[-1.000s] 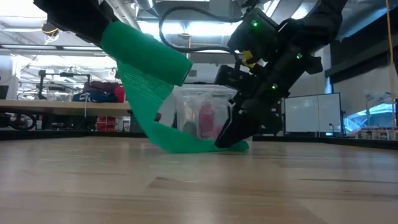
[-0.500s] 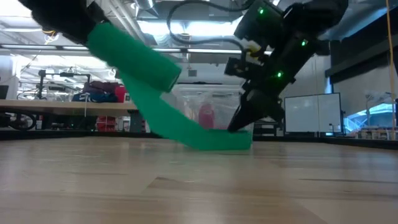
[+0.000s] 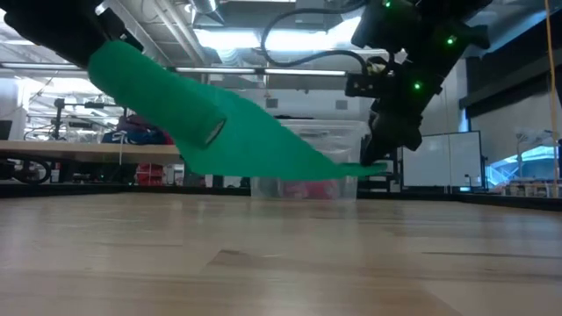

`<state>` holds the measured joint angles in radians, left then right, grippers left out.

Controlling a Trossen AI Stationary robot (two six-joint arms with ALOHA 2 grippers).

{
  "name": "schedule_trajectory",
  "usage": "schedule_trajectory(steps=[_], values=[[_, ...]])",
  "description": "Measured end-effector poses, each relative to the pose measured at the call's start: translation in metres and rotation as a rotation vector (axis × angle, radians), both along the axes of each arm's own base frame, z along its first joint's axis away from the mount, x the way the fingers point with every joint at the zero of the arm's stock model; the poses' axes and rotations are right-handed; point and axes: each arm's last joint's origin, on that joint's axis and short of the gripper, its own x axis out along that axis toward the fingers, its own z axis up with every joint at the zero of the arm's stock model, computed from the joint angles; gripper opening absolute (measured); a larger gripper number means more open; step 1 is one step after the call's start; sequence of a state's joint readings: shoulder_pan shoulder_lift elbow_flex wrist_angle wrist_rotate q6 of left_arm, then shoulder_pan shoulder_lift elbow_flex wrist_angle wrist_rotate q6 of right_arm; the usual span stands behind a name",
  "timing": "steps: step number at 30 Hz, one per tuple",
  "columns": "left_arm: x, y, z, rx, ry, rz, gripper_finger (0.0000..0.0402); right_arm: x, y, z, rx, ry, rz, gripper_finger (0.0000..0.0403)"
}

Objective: Roll bandage
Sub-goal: Roll the green bandage

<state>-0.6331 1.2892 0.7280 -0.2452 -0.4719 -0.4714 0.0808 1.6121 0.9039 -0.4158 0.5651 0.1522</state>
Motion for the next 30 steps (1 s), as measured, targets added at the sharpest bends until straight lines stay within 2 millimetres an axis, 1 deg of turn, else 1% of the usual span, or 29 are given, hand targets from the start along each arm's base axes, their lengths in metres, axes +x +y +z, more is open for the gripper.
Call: schedule_trajectory(steps=[4, 8, 10, 12, 14, 17, 20, 23, 26, 28, 30], values=[[0.003, -0.001, 0.003, 0.005, -0.040, -0.014, 0.0013, 0.002, 0.001, -0.001, 0.086, -0.011, 0.029, 0.0067], [0.008, -0.004, 0.011, -0.015, -0.129, -0.043, 0.0013, 0.002, 0.002, 0.001, 0.096, -0.022, 0.045, 0.0132], [0.011, -0.005, 0.018, -0.027, -0.179, -0.058, 0.0013, 0.001, 0.002, 0.006, 0.099, -0.025, 0.063, 0.0165], [0.014, -0.005, 0.029, -0.038, -0.238, -0.068, 0.0013, -0.003, 0.003, 0.014, 0.131, -0.039, 0.093, 0.0194], [0.017, -0.002, 0.045, -0.031, -0.296, -0.077, 0.0013, -0.008, 0.004, 0.028, 0.180, -0.052, 0.126, 0.0218], [0.021, 0.004, 0.074, 0.023, -0.384, -0.095, 0.0013, -0.018, 0.005, 0.058, 0.221, -0.110, 0.183, 0.0241], [0.025, 0.016, 0.105, 0.117, -0.473, -0.108, 0.0013, -0.030, 0.005, 0.088, 0.225, -0.212, 0.254, 0.0252], [0.031, 0.033, 0.133, 0.238, -0.541, -0.086, 0.0013, -0.046, 0.004, 0.117, 0.200, -0.342, 0.315, 0.0253], [0.039, 0.054, 0.150, 0.394, -0.572, -0.058, 0.0013, -0.064, 0.003, 0.141, 0.159, -0.464, 0.382, 0.0250], [0.043, 0.069, 0.160, 0.471, -0.604, -0.018, 0.0013, -0.073, 0.003, 0.153, 0.116, -0.547, 0.424, 0.0247], [0.047, 0.083, 0.167, 0.515, -0.635, 0.013, 0.0013, -0.079, 0.001, 0.160, 0.066, -0.634, 0.450, 0.0245]])
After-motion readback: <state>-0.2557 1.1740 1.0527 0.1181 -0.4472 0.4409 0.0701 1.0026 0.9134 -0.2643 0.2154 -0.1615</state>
